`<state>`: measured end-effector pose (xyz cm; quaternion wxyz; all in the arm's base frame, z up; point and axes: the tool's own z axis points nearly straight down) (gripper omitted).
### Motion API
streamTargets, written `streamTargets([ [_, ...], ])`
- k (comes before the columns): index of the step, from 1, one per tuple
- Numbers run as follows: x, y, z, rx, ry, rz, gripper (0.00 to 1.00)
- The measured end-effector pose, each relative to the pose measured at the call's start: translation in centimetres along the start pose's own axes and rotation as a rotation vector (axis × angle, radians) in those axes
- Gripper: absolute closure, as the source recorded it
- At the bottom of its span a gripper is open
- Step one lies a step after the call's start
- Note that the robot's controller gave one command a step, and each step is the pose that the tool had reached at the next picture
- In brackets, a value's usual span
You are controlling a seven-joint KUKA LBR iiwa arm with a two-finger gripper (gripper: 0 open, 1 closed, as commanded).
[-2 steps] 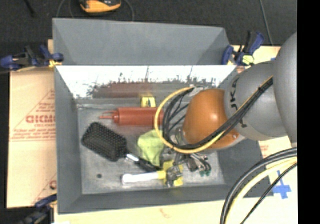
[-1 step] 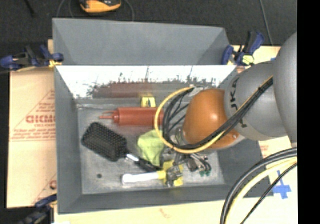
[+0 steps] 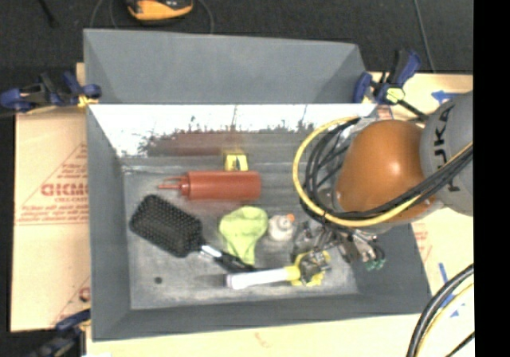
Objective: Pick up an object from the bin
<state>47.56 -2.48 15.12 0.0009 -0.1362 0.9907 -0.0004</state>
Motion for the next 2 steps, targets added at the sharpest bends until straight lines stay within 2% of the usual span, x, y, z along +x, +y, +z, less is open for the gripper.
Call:
streamTargets([
  [1, 0.0, 0.0, 0.0, 0.000, 0.000, -0.001, 1.00],
  [2, 0.1, -1.0, -2.6, -0.001, 0.001, -0.016, 1.00],
])
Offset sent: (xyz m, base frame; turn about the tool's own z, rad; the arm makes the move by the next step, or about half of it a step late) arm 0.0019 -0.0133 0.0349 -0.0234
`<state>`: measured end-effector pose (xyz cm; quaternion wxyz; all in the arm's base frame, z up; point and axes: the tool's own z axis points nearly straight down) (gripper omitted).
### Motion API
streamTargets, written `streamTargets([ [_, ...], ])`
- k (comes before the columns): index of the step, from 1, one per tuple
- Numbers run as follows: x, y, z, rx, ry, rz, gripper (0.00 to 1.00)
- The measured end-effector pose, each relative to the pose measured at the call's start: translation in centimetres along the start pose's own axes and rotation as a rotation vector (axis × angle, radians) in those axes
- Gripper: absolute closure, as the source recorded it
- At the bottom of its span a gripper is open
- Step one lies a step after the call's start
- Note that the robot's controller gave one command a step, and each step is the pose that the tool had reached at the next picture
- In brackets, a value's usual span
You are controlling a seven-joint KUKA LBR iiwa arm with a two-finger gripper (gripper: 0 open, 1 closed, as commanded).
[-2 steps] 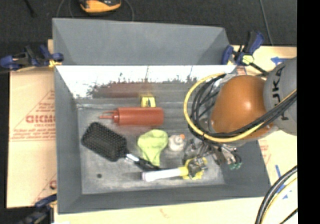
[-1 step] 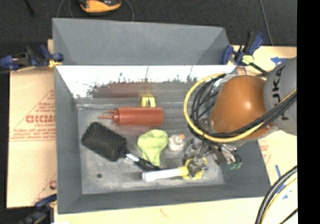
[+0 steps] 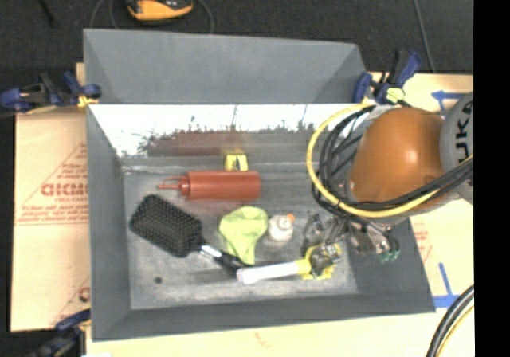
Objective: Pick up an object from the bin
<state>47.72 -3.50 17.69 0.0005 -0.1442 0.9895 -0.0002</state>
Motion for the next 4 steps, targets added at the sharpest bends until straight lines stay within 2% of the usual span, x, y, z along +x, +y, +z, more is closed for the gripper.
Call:
streamTargets([
  [1, -0.2, -1.0, 3.7, 0.004, -0.011, -0.004, 1.00],
  [2, 0.1, -0.9, 5.4, -0.004, 0.008, -0.004, 1.00],
  [3, -0.9, -1.0, -1.2, -0.001, 0.003, -0.030, 1.00],
  [4, -0.5, -2.4, -4.4, 0.003, -0.008, -0.018, 1.00],
])
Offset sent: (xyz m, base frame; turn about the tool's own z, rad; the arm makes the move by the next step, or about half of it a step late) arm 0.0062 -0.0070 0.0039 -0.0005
